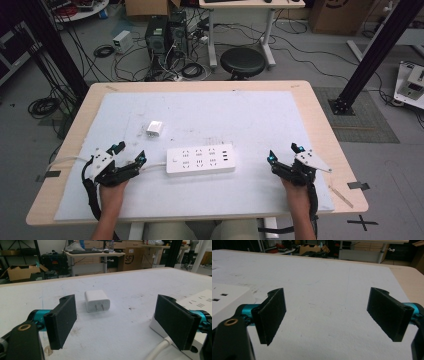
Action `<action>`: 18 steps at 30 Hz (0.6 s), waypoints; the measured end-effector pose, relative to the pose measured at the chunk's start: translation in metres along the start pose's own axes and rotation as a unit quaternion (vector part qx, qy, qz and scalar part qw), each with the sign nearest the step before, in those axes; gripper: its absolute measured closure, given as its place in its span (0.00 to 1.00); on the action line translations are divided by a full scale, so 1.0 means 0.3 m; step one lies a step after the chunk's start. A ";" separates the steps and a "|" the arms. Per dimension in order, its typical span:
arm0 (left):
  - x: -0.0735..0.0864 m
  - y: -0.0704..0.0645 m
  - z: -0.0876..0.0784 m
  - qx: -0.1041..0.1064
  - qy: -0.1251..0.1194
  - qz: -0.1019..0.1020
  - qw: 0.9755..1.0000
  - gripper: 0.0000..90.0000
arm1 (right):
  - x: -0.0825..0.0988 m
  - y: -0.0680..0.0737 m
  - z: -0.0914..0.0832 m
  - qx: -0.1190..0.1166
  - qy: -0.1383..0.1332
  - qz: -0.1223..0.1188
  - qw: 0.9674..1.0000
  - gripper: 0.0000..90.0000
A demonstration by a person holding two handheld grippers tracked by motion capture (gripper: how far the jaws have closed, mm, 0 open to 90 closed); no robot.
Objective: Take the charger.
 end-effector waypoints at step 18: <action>-0.140 0.029 0.050 -0.034 0.057 -0.027 0.997 0.20 | 0.001 -0.001 0.004 -0.009 0.007 0.003 1.000 0.18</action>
Point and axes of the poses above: each handheld gripper's, and its own axes: z roughly forward along the jaws, x roughly out of its underside, y roughly to its left, the point moved 7 cm from there along z, roughly forward along the jaws, and after that the axes turned 2 degrees about -z, right-handed, at the moved point
